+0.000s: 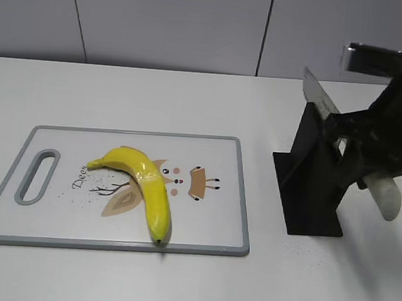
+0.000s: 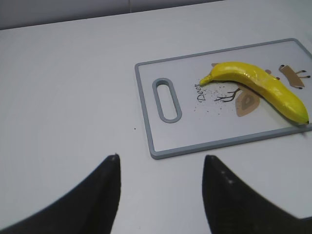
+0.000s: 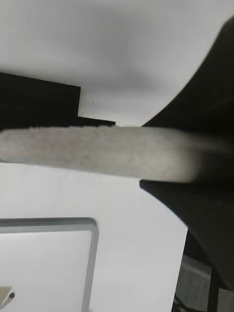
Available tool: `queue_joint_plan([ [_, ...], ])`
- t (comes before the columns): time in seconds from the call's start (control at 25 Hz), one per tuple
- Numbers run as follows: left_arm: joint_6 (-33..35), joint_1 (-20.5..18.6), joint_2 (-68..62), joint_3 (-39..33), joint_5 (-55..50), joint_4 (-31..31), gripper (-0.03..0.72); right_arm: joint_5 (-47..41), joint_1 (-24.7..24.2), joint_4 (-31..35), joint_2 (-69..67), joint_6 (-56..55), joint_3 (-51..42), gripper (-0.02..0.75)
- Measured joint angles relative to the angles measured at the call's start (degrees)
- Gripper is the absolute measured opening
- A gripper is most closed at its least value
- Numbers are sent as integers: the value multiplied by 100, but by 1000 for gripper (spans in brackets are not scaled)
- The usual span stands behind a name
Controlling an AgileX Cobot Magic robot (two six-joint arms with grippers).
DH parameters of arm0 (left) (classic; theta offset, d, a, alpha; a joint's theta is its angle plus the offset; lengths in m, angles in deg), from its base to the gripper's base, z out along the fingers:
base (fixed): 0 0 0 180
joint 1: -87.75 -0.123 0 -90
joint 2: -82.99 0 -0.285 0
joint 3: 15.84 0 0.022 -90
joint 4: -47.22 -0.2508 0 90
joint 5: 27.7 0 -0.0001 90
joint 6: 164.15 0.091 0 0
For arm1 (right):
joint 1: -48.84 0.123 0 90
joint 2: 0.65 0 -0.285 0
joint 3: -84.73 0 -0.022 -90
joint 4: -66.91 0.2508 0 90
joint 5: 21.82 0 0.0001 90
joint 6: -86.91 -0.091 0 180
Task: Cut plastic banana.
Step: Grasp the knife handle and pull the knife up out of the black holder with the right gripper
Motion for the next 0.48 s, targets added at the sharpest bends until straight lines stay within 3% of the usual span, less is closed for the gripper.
queue_joint_plan([
  [0.48, 0, 0, 0, 0, 0, 0, 514, 360, 25, -67, 1031, 227, 26, 163],
])
